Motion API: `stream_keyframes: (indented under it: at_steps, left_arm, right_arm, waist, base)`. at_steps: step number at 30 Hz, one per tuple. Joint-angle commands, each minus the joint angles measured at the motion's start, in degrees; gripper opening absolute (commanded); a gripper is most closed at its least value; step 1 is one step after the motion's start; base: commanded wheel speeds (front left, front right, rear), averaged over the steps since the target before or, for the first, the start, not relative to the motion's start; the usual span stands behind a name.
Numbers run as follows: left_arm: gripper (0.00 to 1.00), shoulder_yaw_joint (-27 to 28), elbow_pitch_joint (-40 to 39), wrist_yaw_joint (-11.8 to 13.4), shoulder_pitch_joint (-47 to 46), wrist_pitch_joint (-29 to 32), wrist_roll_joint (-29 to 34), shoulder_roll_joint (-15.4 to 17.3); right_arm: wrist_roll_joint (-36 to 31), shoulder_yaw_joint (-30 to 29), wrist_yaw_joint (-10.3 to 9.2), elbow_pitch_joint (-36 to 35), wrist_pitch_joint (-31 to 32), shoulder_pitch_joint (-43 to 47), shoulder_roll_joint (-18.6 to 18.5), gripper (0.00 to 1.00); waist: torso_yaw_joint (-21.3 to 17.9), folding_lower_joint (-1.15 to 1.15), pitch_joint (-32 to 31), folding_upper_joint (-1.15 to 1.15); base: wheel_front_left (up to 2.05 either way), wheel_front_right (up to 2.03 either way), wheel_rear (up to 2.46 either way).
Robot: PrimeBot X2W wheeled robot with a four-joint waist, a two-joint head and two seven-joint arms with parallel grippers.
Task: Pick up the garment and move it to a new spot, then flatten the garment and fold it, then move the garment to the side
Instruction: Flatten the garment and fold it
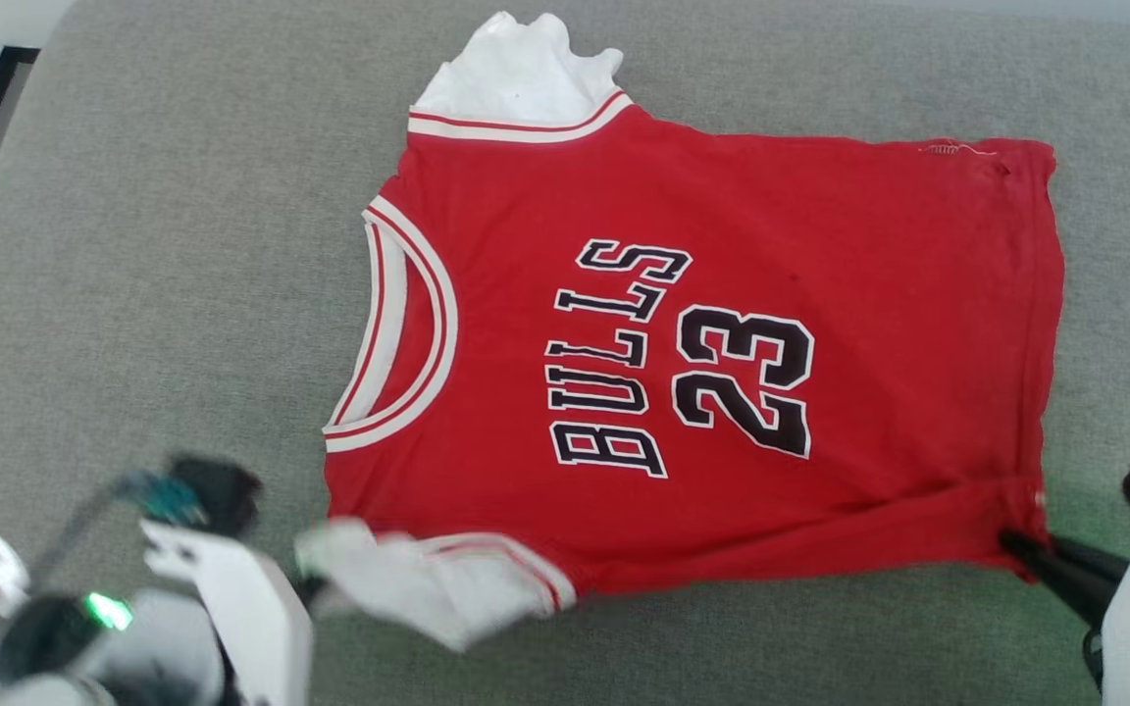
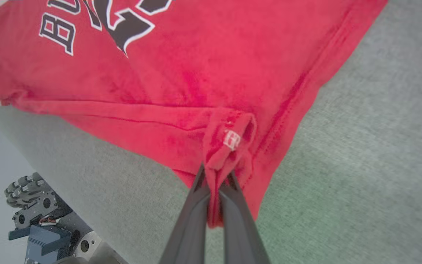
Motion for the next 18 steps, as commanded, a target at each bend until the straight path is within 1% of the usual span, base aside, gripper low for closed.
stream_keyframes:
  at_steps: [1,3,5,6,9,11,14,18]
  left_arm:
    - [0.00,1.4,-0.9,0.0,-2.3,0.0,0.7,1.2]
    - [0.00,3.1,-2.0,-0.4,-5.5,0.5,2.2,3.2]
    - [0.00,4.6,-2.5,-1.4,-9.3,0.8,3.6,4.7]
    - [0.00,5.3,-2.4,-2.1,-11.3,0.6,4.0,5.2]
    - [0.00,5.9,-0.2,-5.4,-18.1,0.3,6.2,5.1]
    - [0.00,5.2,2.7,-8.3,-22.9,-0.2,7.4,4.0]
    - [0.00,3.3,9.2,-12.7,-29.8,-1.5,9.6,0.9]
    - [0.00,-0.2,21.0,-17.9,-37.1,-2.4,10.6,-4.8]
  right_arm:
    - [-0.9,-1.3,-0.02,-1.2,0.4,-0.7,0.9,0.00]
    - [-1.6,-3.1,-0.02,-2.4,1.1,-1.8,2.3,0.00]
    - [-2.6,-4.4,-0.02,-3.1,1.6,-3.7,3.5,0.00]
    - [-3.2,-5.0,-0.02,-3.3,1.8,-4.9,4.2,0.00]
    - [-5.2,-5.9,-0.02,-2.5,2.0,-9.0,5.9,0.00]
    - [-6.6,-5.8,-0.02,-1.3,2.0,-12.0,6.5,0.00]
    - [-8.2,-4.5,-0.02,1.9,1.6,-17.0,6.9,0.00]
    - [-9.2,-1.4,-0.02,8.1,0.2,-23.5,7.4,0.00]
  waist:
    - [-0.3,0.00,0.3,0.00]
    - [-0.7,0.00,0.6,0.00]
    - [-1.0,0.00,1.1,0.00]
    - [-1.3,0.00,1.5,0.00]
    - [-1.8,0.00,2.5,0.00]
    - [-2.1,0.00,3.4,0.00]
    - [-2.4,0.00,4.7,0.00]
    - [-3.0,0.00,6.3,0.00]
  base:
    - [0.00,0.00,0.00]
    - [0.00,0.00,0.00]
    - [0.00,0.00,0.00]
    - [0.00,0.00,0.00]
    - [0.00,0.00,0.00]
    - [0.00,0.00,0.00]
    - [0.00,0.00,0.00]
    - [0.00,0.00,0.00]
